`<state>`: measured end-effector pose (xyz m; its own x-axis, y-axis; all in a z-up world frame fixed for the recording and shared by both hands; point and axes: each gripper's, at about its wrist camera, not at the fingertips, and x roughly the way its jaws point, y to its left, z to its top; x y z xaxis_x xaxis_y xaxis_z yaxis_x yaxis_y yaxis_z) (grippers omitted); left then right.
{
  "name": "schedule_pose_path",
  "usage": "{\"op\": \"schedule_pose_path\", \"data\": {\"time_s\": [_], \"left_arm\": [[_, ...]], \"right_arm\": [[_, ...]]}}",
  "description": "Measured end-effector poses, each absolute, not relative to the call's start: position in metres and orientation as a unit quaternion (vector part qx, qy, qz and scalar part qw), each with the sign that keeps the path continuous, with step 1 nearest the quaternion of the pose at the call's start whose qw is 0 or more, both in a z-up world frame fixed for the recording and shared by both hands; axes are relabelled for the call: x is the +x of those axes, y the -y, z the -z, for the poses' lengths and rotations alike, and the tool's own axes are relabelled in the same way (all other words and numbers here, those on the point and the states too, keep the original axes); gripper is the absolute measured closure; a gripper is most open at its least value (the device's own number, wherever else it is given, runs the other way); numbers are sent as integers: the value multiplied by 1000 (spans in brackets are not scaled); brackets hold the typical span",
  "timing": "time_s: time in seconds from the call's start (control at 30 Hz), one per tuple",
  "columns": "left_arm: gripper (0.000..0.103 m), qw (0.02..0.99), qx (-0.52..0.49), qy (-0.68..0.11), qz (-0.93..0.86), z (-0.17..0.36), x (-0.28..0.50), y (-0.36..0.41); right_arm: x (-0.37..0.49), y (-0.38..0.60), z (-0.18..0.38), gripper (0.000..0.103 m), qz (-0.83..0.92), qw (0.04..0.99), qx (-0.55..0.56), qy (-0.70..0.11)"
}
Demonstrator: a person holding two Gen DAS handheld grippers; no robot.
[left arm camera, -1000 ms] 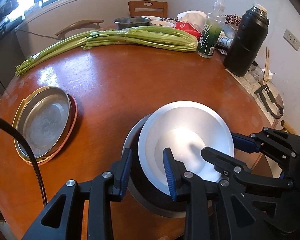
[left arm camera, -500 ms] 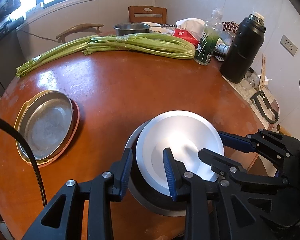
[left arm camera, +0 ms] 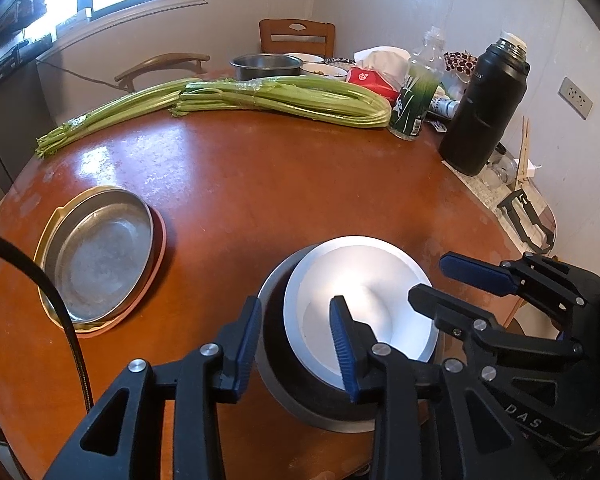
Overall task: Organize plates and bowls
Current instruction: 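Open the left tool over the steel bowl while the right tool releases its rim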
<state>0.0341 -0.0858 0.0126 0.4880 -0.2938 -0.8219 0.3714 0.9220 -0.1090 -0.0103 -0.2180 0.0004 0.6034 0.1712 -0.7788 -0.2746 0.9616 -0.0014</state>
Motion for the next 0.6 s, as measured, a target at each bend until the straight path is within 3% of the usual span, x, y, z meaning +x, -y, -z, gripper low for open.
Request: {"op": "schedule_pose_path", "data": {"time_s": [0.13, 0.23, 0.6], "left_arm": [[61, 862, 40, -468, 189, -13, 35, 84], [57, 863, 38, -469, 184, -12, 36, 81], [54, 859, 27, -482, 172, -2, 40, 75]], "right_arm": [[-9, 221, -3, 63, -118, 897, -57, -423], [-9, 225, -4, 53, -110, 900, -51, -419], [-7, 232, 5, 49, -101, 895, -39, -432]]}}
